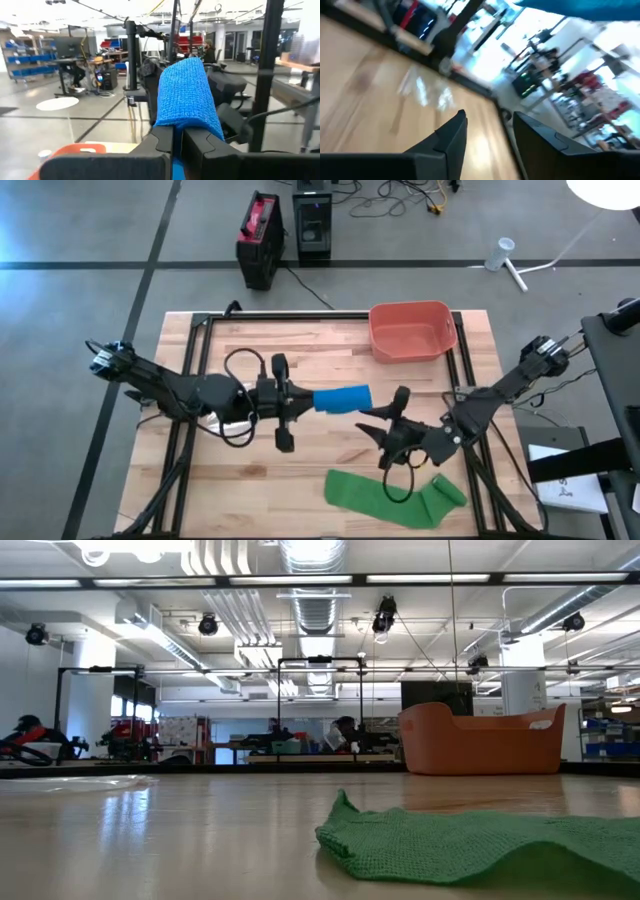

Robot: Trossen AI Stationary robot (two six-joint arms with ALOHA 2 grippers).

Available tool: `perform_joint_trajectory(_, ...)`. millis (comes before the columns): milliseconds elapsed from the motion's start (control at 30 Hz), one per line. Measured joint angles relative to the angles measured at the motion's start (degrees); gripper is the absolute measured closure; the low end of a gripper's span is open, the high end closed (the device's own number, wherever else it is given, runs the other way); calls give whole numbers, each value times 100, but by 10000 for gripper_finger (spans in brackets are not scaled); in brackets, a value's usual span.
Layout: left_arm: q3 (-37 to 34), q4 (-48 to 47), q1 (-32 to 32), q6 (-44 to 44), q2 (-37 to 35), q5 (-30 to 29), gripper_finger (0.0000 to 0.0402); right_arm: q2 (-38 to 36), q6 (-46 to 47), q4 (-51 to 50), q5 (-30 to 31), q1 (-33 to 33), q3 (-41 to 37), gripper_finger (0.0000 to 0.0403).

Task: Roll bandage
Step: Roll the blue bandage

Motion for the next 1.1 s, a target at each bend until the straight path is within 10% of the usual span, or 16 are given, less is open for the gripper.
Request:
perform_joint_trajectory(200, 0, 71, 11, -126, 4, -5, 396, 229, -578, 912, -41, -105, -26, 271)
perform_joint_trajectory(633, -6, 109, 18, -481, 4, -448, 395, 1741, -6528, 869, 1826, -9, 1248, 282)
perform_joint_trajectory(1100, -11, 88, 18, -674, 4, -448, 395, 1840, -7639, 870, 1928, -191, 2139, 344)
